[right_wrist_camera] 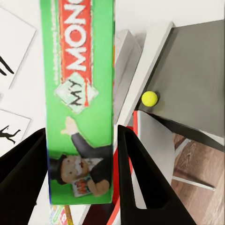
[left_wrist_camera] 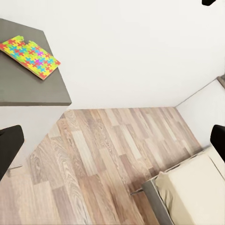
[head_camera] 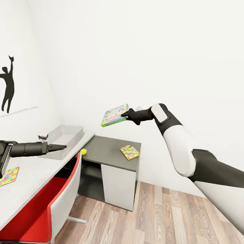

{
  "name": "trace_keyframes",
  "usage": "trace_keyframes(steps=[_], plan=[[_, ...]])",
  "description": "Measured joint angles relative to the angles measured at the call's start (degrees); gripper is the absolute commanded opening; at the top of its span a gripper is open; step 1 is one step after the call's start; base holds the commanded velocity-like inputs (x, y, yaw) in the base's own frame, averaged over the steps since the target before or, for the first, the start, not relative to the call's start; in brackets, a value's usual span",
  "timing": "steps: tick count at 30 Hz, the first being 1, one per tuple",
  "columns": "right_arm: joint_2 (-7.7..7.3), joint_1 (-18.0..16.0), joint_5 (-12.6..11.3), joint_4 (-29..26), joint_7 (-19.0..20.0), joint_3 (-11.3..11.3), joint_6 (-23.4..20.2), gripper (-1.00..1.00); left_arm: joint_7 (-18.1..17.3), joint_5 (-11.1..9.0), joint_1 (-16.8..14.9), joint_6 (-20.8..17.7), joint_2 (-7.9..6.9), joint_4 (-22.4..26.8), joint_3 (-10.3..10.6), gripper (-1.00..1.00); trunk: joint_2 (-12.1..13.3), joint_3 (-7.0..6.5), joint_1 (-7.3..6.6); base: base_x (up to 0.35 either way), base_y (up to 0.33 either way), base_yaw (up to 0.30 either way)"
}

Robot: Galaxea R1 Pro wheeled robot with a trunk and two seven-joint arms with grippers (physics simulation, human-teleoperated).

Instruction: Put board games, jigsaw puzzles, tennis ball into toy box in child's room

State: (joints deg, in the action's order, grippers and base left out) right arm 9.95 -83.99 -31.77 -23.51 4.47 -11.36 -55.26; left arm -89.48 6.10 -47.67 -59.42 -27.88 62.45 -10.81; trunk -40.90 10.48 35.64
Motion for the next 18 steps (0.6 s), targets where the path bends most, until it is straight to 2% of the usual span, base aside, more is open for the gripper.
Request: trace_keyframes(steps=[10,18], plan=[[-0.01,0.15,-0.42,-0.02,0.0,0.08,0.41,-1.0,0.0,0.1,0.0,0.0,0.01,0.0,-0.02,1.0,0.0,0.0,0.02,0.009,-0.005,0.01],[0.0,0.2,-0.31,-0.01,-0.01,0.43,0.43,-1.0,0.0,0.21,0.0,0.01,0.0,0.01,-0.02,1.0,0.0,0.0,0.01,0.048,-0.017,0.23]])
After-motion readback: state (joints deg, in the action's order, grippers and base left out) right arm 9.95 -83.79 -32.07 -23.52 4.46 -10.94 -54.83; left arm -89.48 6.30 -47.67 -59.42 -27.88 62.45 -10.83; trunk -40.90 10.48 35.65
